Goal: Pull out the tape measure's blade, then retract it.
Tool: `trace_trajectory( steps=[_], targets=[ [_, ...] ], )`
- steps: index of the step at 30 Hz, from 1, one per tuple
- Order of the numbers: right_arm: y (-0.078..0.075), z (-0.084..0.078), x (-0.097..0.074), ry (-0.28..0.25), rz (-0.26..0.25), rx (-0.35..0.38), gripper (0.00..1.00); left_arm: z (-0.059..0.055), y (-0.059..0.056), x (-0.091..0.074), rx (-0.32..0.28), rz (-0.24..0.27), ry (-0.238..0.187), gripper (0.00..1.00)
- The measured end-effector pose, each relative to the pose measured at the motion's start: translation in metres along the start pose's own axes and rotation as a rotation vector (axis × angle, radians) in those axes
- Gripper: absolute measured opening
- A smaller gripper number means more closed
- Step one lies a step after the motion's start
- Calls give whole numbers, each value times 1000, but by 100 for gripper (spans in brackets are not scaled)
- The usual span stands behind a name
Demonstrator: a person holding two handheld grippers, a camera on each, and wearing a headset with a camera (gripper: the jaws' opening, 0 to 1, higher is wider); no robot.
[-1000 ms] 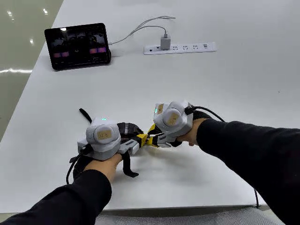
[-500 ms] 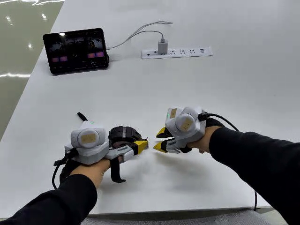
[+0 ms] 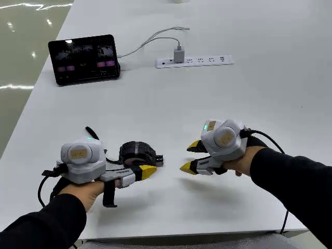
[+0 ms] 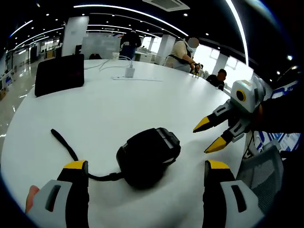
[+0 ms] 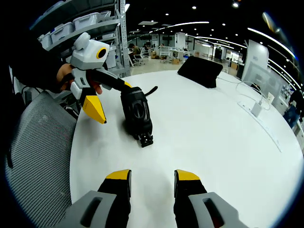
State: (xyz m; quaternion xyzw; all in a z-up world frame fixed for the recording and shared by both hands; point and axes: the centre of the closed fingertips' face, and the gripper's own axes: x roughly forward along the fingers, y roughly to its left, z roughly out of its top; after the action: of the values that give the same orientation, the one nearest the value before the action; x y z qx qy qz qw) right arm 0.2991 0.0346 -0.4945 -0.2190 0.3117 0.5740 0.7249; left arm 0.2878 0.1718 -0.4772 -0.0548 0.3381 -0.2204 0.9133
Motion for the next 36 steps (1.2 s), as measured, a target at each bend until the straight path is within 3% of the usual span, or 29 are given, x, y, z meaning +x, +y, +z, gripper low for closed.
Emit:
trace_trajectory(
  steps=[6, 12, 19, 25, 27, 28, 36],
  targets=[
    [-9, -17, -20, -4, -45, 56, 41, -3, -2, -13, 56, -21, 22, 99],
    [-16, -38, -41, 11, -88, 109, 50, -2, 10, -26, 79, -19, 18, 99],
    [-19, -52, -66, -9, -117, 176, 59, 0, 19, -42, 86, -21, 22, 99],
    [-18, -61, -86, -1, -139, 141, 65, -3, 26, -54, 119, -33, 43, 99],
    [-21, -67, -94, -6, -144, 134, 68, -10, 28, -59, 187, -49, 84, 99],
    [-21, -68, -96, -7, -146, 134, 69, -11, 29, -60, 196, -47, 84, 99],
    [-22, -91, -121, -9, -175, 185, 77, -10, 46, -75, 172, -31, 84, 99]
  ],
)
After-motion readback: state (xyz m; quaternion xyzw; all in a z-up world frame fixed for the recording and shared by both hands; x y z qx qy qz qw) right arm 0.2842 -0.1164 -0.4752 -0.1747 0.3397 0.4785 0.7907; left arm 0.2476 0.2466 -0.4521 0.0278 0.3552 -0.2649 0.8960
